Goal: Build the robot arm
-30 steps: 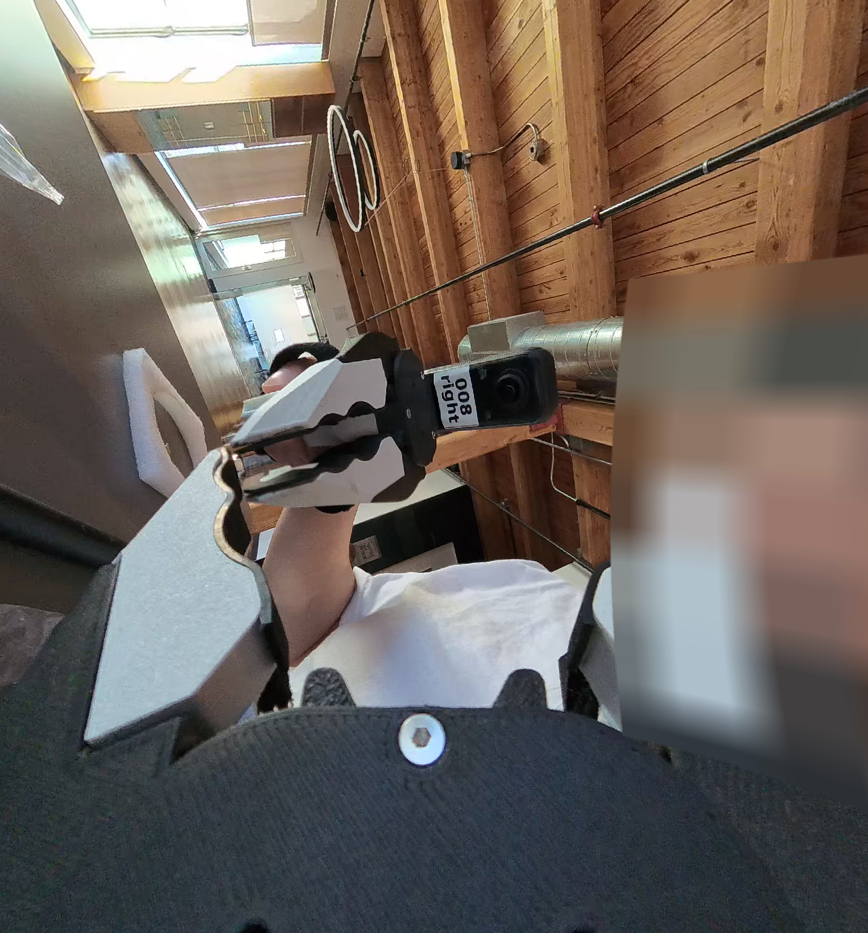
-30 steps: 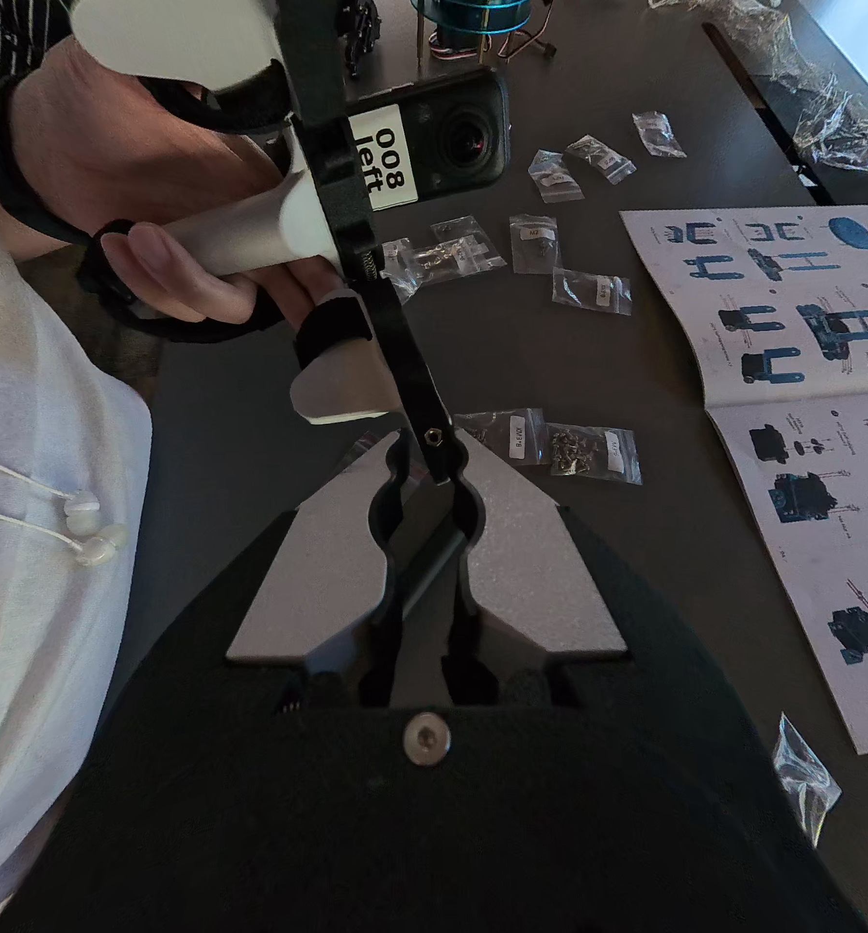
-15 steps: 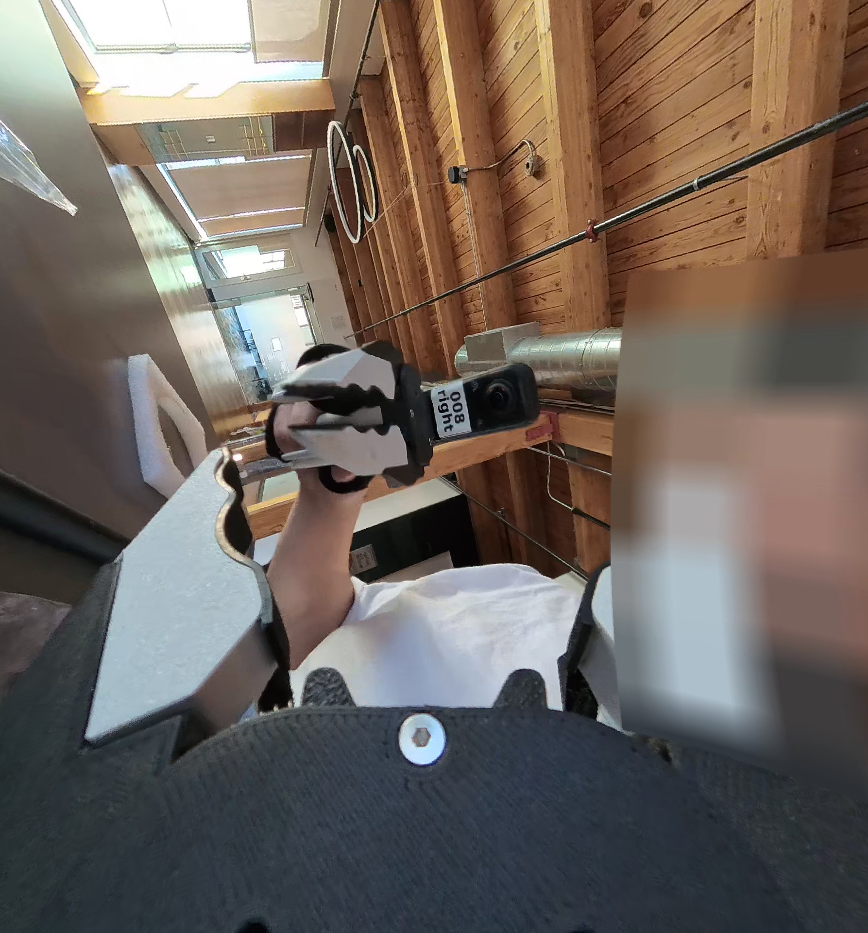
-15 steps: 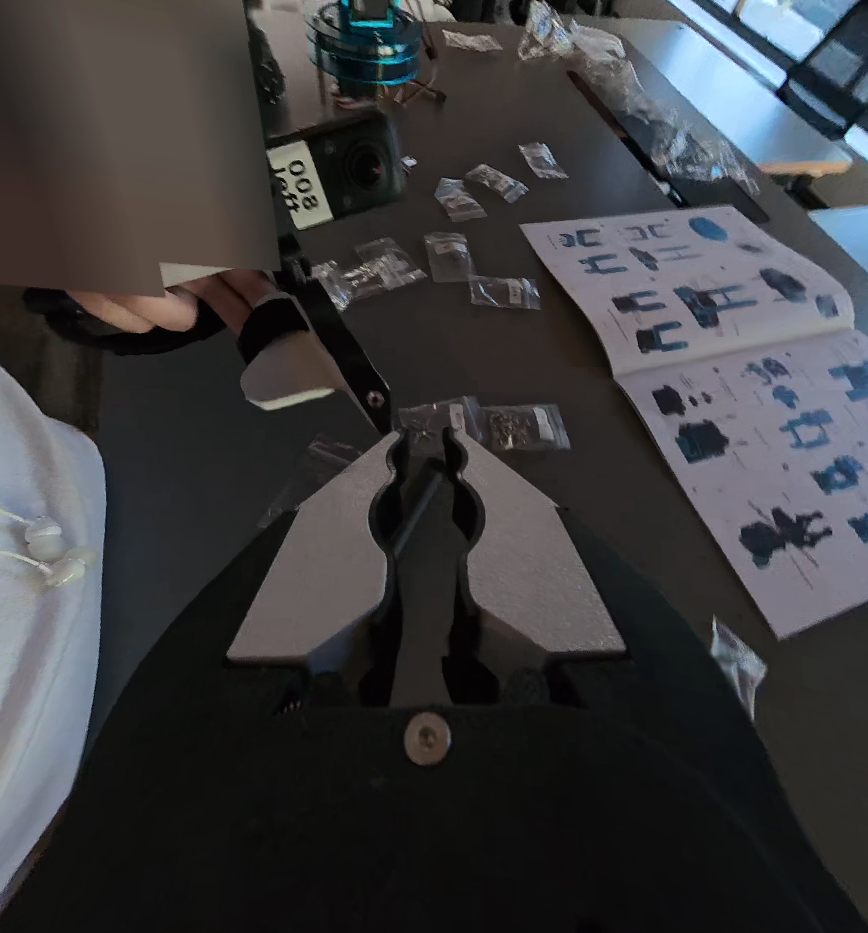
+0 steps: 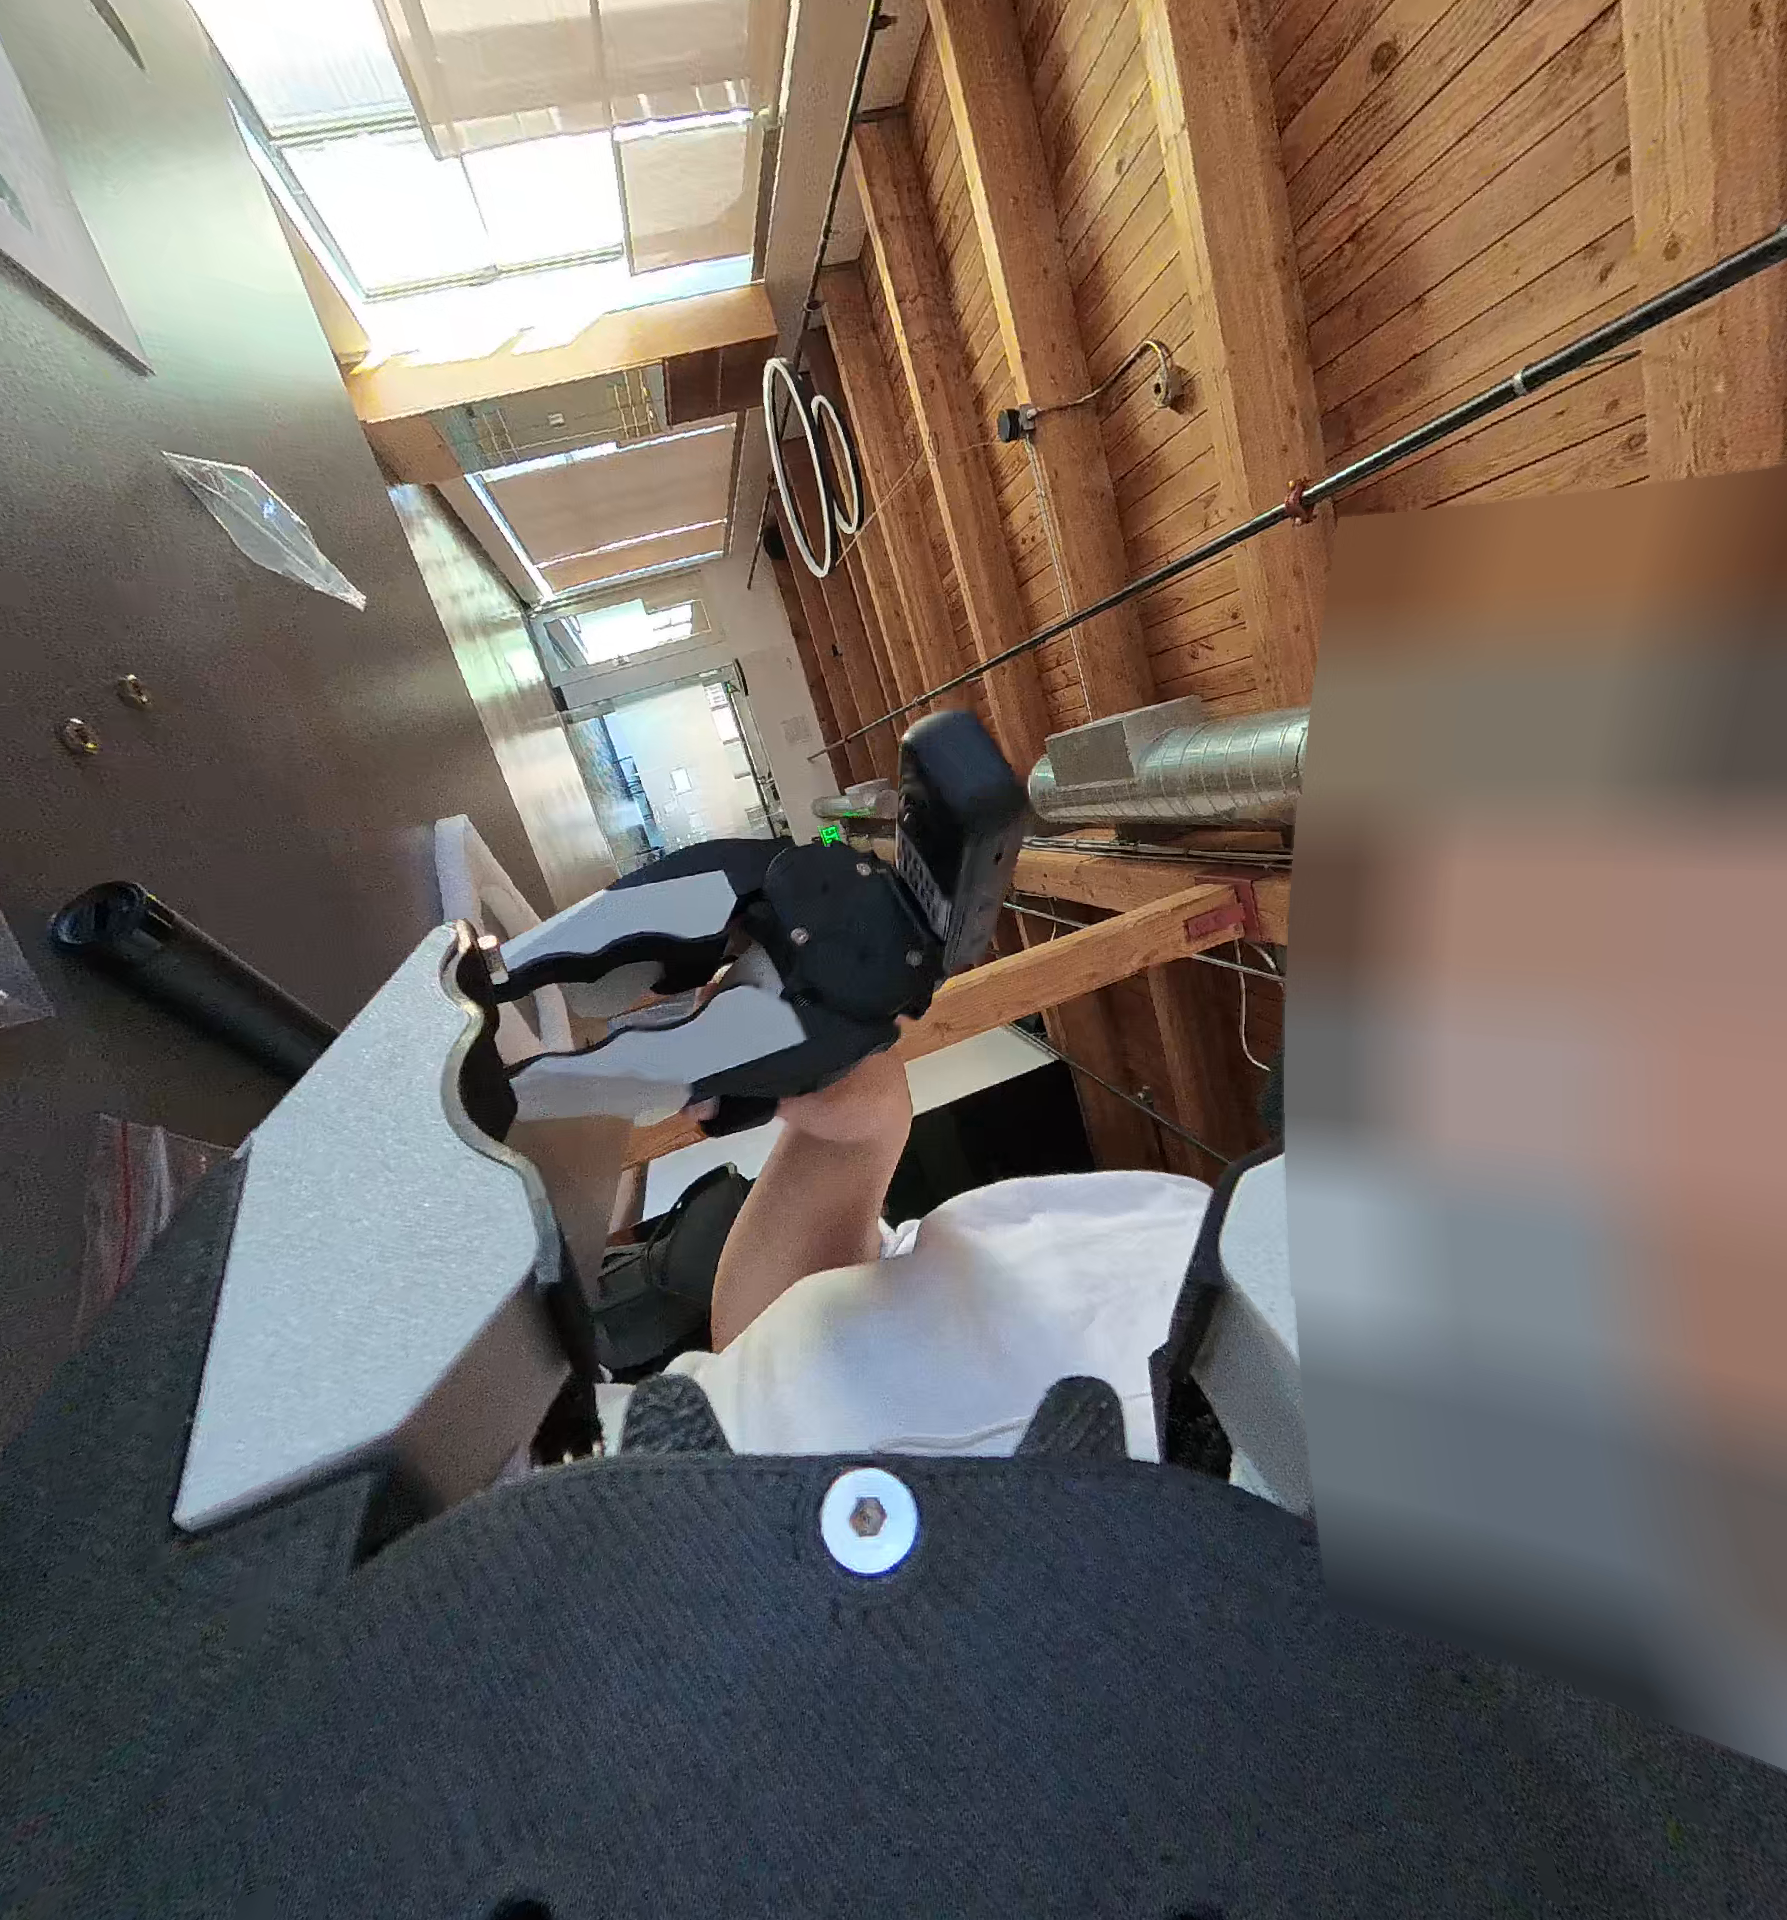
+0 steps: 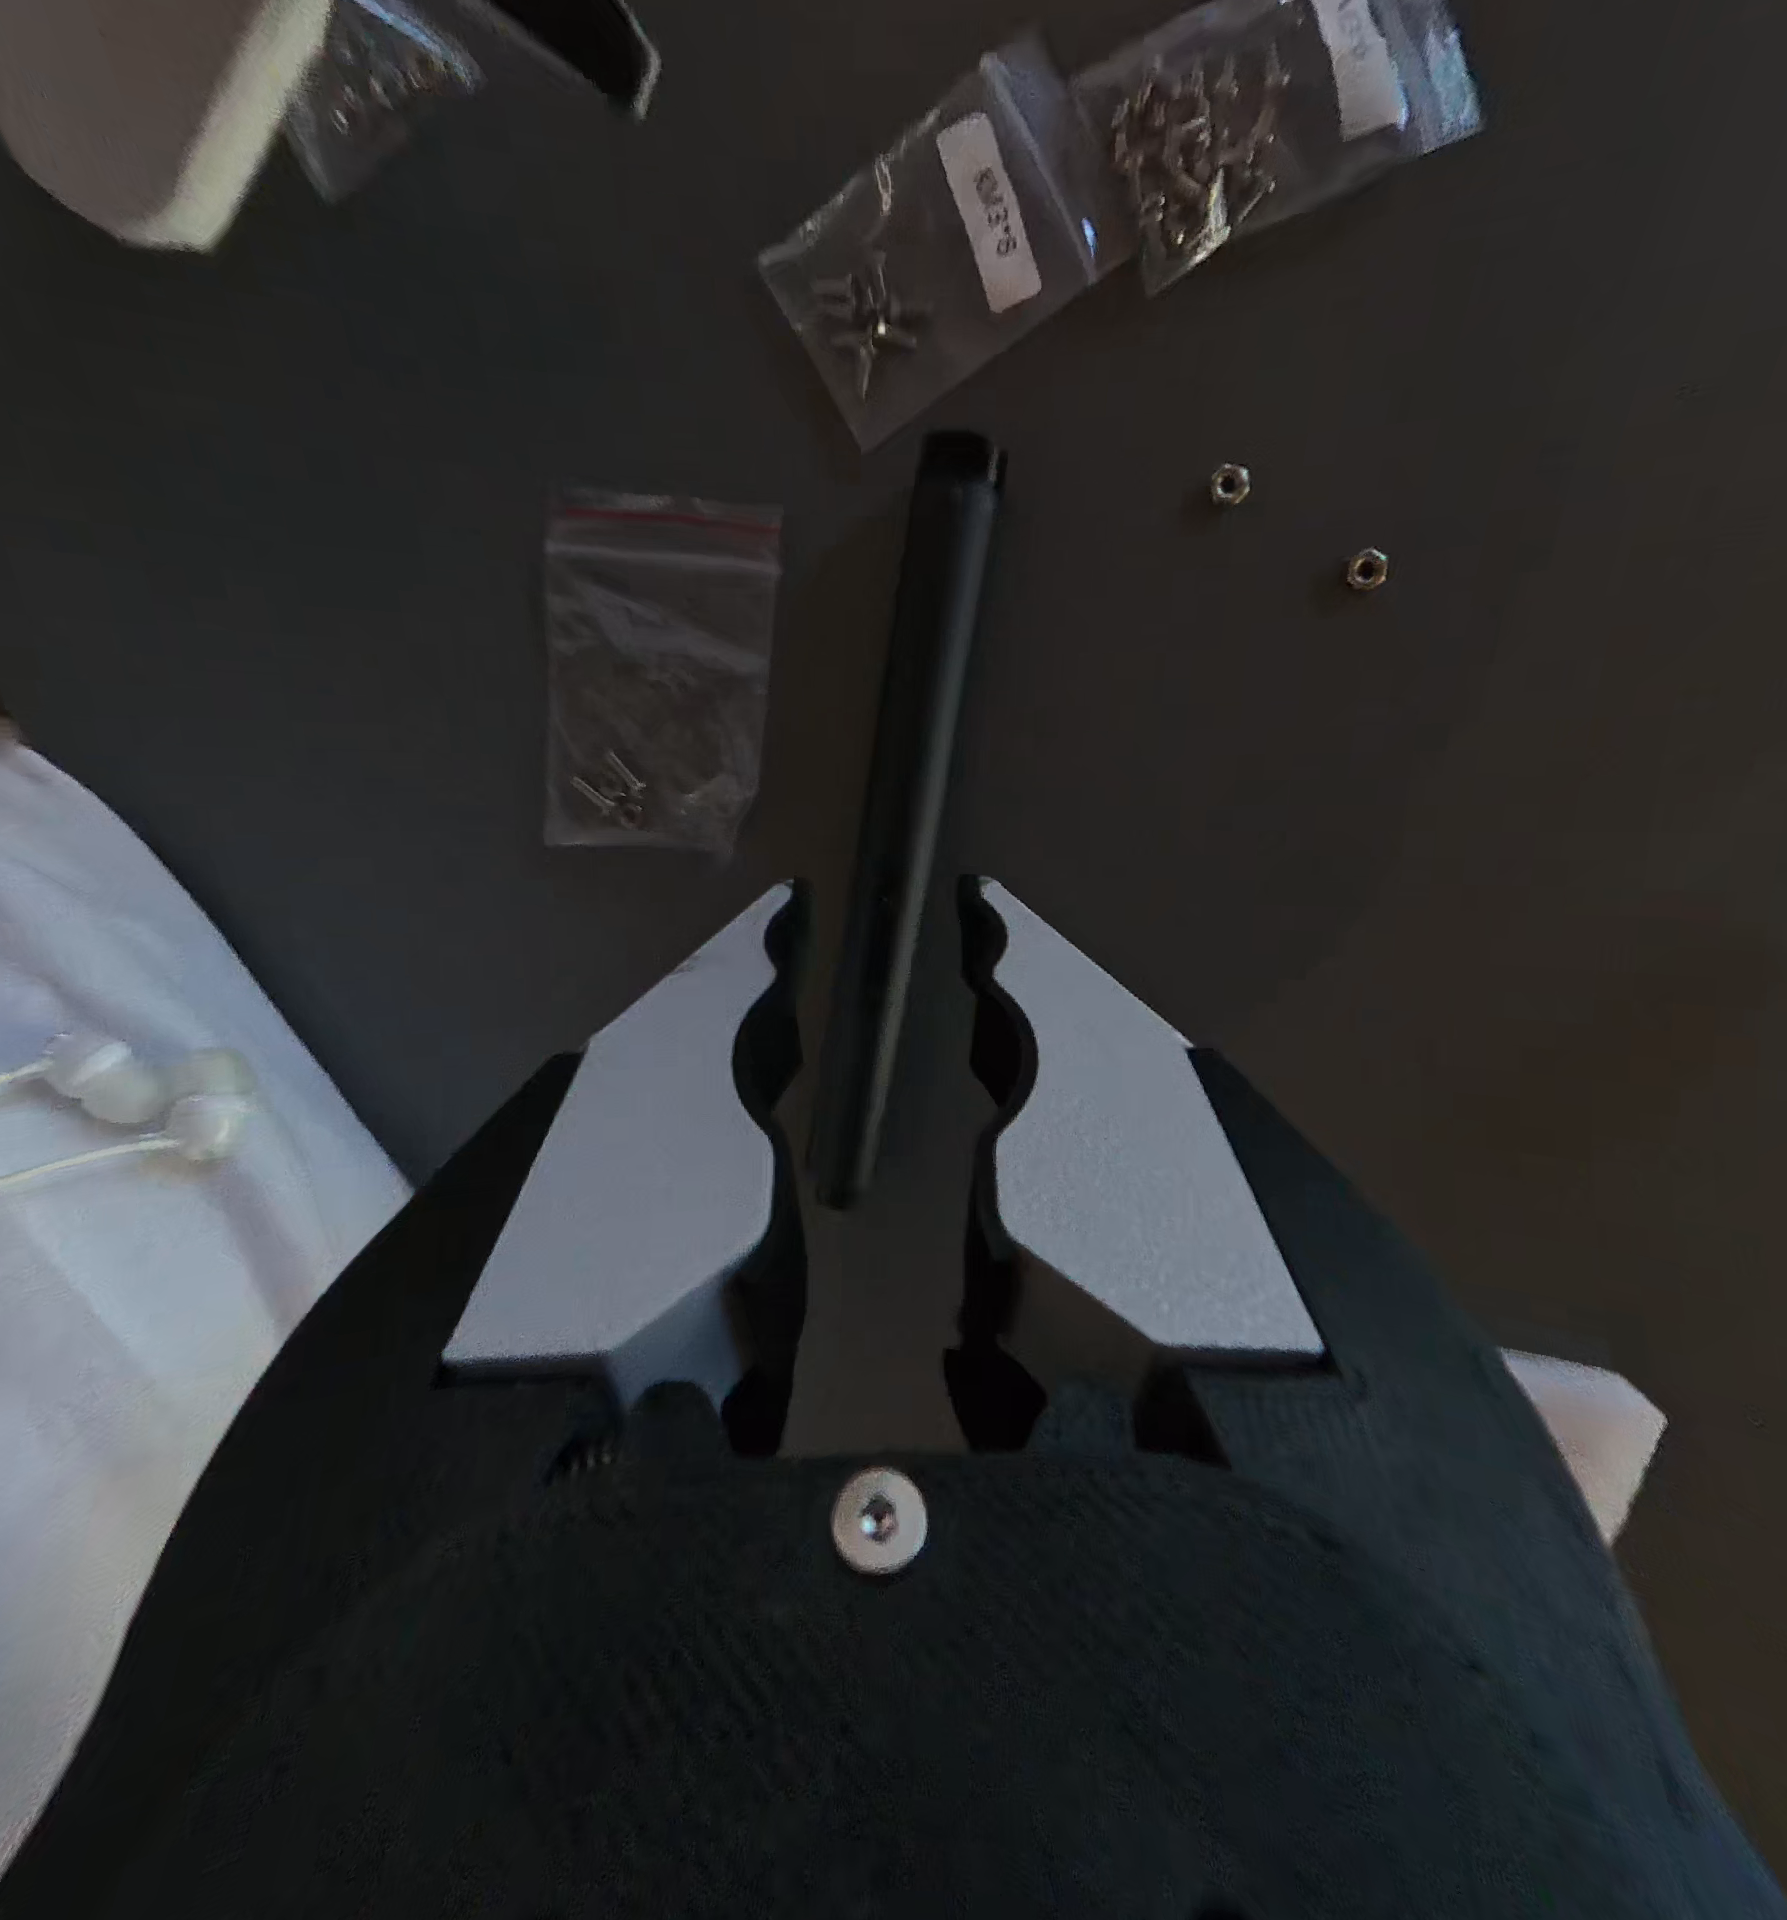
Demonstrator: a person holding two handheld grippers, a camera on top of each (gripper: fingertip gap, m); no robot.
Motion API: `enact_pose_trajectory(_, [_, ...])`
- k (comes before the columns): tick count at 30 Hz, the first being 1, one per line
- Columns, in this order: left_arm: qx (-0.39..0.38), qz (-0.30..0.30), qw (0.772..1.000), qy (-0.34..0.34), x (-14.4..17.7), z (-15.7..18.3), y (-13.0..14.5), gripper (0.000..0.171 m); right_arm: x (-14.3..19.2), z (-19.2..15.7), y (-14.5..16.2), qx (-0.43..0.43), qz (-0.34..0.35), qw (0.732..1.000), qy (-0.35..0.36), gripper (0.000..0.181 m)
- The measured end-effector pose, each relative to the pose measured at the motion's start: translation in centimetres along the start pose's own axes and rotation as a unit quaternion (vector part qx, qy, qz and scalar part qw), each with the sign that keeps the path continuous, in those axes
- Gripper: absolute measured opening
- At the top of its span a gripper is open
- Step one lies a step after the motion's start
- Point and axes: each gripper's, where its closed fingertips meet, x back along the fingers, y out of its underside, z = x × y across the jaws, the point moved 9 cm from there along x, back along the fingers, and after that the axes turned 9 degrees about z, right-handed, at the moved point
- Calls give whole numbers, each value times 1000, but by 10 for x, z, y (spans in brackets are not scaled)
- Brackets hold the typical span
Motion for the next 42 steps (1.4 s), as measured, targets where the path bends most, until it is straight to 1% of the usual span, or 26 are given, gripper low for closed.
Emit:
enact_pose_trajectory(4, [2, 8, 1000, 2, 4, 2, -3, 146, -9, -1, 3, 27, -47, 998, 26, 28])
enact_pose_trajectory(6, [2, 16, 1000, 3, 4, 3, -2, 148, -17, 1, 6, 42, -75, 996, 34, 35])
enact_pose_trajectory(7, [2, 22, 1000, 2, 4, 3, -1, 148, -20, 0, 8, 49, -92, 994, 26, 38])
enact_pose_trajectory(9, [-5, 32, 999, -4, 10, 6, -2, 148, -22, 2, 5, 46, -78, 996, 23, 33])
enact_pose_trajectory(10, [-9, 36, 999, -5, 14, 8, -2, 152, -22, 2, 6, 52, -75, 996, 20, 31])
enact_pose_trajectory(12, [-11, 41, 999, -2, 16, 10, 4, 152, -22, 4, 6, 59, -68, 996, 16, 20])
enact_pose_trajectory(14, [-6, 52, 999, 5, 17, 12, 12, 150, -21, 6, 8, 58, -61, 996, 9, 19])
enact_pose_trajectory(16, [-6, 61, 998, 6, 18, 14, 22, 150, -20, 9, 11, 54, -52, 997, -7, 18])
enact_pose_trajectory(18, [-12, 71, 997, 4, 21, 16, 33, 150, -17, 13, 16, 28, -30, 998, -39, 18])
enact_pose_trajectory(20, [-20, 85, 996, 3, 24, 21, 45, 150, -16, 20, 23, -21, 5, 994, -109, 17])
enact_pose_trajectory(21, [-24, 94, 995, 4, 26, 25, 52, 150, -15, 25, 27, -56, 22, 987, -151, 17])
enact_pose_trajectory(23, [-33, 114, 993, 5, 29, 31, 64, 151, -14, 41, 34, -131, 66, 959, -244, 16])
enact_pose_trajectory(25, [-41, 137, 990, 6, 30, 40, 77, 150, -11, 57, 36, -214, 119, 914, -323, 16])
enact_pose_trajectory(26, [-44, 150, 988, 6, 32, 45, 84, 151, -7, 63, 36, -245, 152, 886, -364, 16])
enact_pose_trajectory(28, [-52, 172, 984, 1, 36, 53, 95, 149, 2, 71, 33, -304, 211, 818, -440, 16])
enact_pose_trajectory(30, [-64, 187, 980, -9, 41, 59, 106, 149, 15, 74, 27, -325, 272, 752, -504, 16])
enact_pose_trajectory(31, [-68, 194, 979, -15, 44, 61, 111, 149, 20, 74, 24, -331, 287, 728, -527, 16])
enact_pose_trajectory(32, [-70, 203, 977, -18, 47, 65, 115, 149, 24, 72, 19, -326, 299, 713, -543, 16])
enact_pose_trajectory(33, [-72, 212, 975, -19, 50, 69, 119, 149, 29, 70, 14, -315, 311, 705, -554, 16])
enact_pose_trajectory(36, [-81, 221, 972, -23, 62, 85, 131, 148, 40, 58, -8, -286, 346, 687, -571, 16])
enact_pose_trajectory(40, [-98, 225, 969, -21, 88, 106, 133, 149, 50, 33, -44, -262, 393, 639, -607, 16])
enact_pose_trajectory(41, [-100, 228, 968, -17, 97, 111, 131, 149, 49, 24, -54, -255, 392, 635, -615, 16])
enact_pose_trajectory(42, [-102, 229, 968, -13, 107, 115, 128, 147, 44, 13, -64, -247, 380, 643, -618, 16])
